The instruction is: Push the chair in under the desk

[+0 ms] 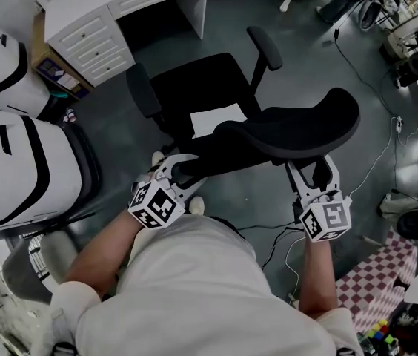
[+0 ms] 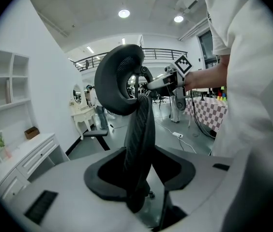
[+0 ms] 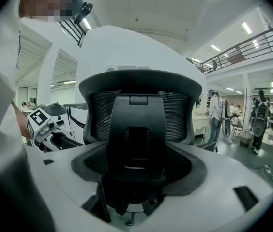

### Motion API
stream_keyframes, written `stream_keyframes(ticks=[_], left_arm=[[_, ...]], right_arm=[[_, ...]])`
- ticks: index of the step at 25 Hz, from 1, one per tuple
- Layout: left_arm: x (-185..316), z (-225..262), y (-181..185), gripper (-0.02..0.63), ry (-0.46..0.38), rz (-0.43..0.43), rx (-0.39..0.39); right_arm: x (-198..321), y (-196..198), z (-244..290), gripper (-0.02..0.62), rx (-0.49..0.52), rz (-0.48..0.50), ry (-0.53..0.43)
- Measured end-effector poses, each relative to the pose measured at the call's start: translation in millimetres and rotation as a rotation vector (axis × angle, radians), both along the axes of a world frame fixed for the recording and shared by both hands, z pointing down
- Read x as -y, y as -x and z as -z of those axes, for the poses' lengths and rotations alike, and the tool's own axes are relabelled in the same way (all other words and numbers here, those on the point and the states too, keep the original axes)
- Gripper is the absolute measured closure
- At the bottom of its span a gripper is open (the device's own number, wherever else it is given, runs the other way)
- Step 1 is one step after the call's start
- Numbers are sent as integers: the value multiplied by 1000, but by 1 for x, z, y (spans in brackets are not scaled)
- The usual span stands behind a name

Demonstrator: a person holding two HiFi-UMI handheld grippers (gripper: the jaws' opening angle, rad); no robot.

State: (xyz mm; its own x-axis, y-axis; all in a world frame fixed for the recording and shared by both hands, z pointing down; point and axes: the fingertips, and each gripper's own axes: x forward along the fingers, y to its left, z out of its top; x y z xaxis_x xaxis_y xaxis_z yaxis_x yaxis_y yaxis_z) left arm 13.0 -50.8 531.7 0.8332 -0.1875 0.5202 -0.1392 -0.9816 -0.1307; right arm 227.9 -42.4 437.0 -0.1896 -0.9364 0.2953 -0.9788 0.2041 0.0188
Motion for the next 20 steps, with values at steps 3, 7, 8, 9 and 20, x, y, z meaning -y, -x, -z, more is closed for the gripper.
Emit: stream_keyframes(ticks=[3,7,8,9,20], left_arm=[[4,0,2,446,-1,-5,-3],[12,1,6,445,-11,4,-14],[13,1,6,445,-12,2,-12],[15,1,6,445,-14,1,-10],[47,0,-4,446,0,-10,14]], right_arm=[[4,2,0,281,5,-3,-1],[11,6,2,281,7,0,1],[12,7,1,281,8,-2,0],[13,7,1,281,7,-3,-1],[42,-3,-1,281,13,1,-1]])
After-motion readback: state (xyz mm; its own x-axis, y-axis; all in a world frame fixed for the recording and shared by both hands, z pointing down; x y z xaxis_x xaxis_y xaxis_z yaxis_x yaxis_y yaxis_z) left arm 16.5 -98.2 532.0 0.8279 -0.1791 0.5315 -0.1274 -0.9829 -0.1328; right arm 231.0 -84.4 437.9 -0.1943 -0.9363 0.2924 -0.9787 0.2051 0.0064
